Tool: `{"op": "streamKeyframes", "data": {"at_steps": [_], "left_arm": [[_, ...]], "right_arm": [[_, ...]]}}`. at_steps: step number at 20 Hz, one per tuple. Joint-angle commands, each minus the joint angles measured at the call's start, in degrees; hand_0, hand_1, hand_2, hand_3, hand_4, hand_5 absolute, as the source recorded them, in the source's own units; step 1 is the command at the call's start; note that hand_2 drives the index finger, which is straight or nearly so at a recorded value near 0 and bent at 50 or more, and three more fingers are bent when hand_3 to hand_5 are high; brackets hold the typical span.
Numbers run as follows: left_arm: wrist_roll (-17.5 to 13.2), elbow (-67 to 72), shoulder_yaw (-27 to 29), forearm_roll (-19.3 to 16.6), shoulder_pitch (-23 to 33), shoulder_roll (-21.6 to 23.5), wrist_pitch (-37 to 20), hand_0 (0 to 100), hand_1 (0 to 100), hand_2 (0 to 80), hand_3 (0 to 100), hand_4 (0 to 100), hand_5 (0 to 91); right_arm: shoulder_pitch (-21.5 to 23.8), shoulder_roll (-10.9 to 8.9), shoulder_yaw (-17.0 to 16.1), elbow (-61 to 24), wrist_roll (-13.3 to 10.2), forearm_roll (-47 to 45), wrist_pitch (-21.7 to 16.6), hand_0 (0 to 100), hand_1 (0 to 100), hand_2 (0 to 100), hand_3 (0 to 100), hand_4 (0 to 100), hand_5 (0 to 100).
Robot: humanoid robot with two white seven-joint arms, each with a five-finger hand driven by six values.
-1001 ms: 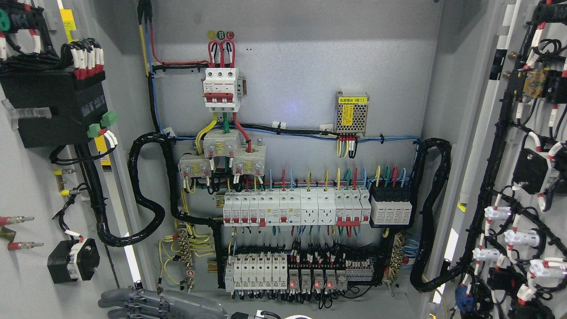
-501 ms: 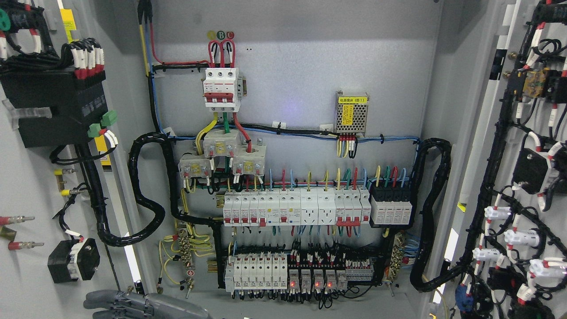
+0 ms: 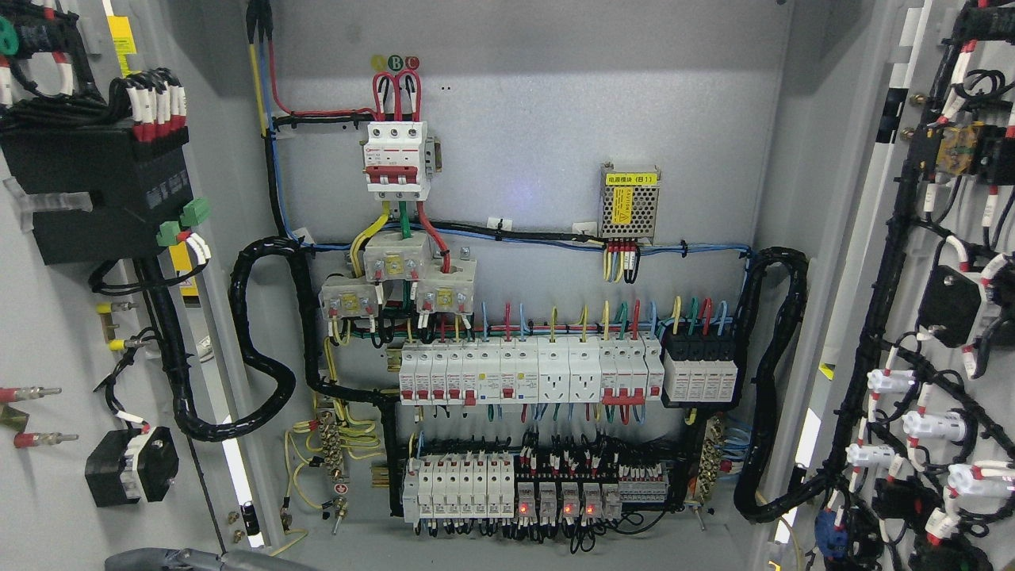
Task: Open door with both hands
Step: 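Withdraw the right hand down out of the cabinet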
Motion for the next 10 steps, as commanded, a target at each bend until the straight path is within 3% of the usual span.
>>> {"op": "streamKeyframes", "data": {"at_steps": [1,10], "left_arm": [[0.04,-0.53,0.00,0.00,0.00,1.50,-0.04,12,56,0.0,0,0,0.0],[0.04,-0.53,0.00,0.00,0.00,1.50,-0.13,12,56,0.0,0,0,0.0]], "right_arm": [[-0.28,0.07,3.04,-1.37,-0.15,-0.08,0.05,0,50,4,0,0,0],[-1.07,0.07,4.09,-0.93,-0.24,-0.08,0.57,0,50,4,0,0,0]]}}
